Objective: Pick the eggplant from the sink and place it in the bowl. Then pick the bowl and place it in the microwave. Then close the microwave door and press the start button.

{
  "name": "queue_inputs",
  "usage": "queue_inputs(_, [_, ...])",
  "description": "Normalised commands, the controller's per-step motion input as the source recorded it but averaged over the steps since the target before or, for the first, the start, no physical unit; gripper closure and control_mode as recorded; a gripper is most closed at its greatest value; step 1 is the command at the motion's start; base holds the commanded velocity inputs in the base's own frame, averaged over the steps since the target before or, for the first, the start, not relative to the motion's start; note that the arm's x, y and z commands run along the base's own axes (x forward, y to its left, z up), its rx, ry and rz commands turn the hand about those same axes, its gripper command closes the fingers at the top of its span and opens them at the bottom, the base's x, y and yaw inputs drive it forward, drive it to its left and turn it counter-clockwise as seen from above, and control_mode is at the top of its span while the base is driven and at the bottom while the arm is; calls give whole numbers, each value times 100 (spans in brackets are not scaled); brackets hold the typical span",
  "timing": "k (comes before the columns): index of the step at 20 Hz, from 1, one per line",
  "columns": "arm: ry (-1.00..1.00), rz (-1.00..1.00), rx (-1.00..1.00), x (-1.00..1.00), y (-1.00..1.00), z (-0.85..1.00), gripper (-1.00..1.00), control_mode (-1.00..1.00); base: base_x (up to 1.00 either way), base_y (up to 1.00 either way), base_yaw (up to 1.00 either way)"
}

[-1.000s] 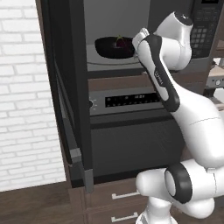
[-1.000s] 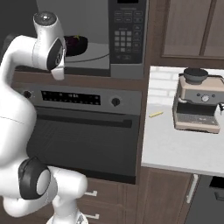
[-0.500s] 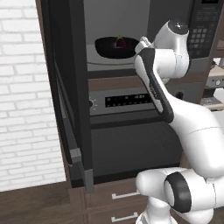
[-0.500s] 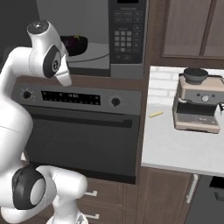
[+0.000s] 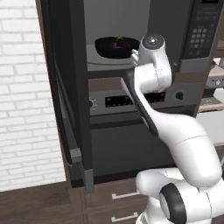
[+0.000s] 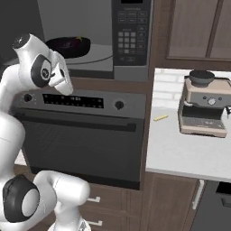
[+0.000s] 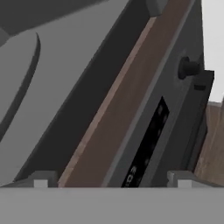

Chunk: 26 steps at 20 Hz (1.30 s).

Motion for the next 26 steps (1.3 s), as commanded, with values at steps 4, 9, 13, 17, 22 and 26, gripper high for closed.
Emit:
queue_inputs(4, [-14,-12,-27,-3,0,-41,-100,-100,0,0,0])
queue_inputs(9, [-19,-11,-28,-7,0,-35,-100,-100,0,0,0])
queue_inputs(13, [-20,-7,-27,-21,1,-20,-100,-100,0,0,0])
queue_inputs(17, [-20,-8,-30,-42,10,-10,-100,-100,0,0,0])
queue_inputs(22, [-10,-13,-16,-60,41,-2,-100,-100,0,0,0])
queue_inputs(26, [-4,-8,-2,-45,59,0,-100,-100,0,0,0])
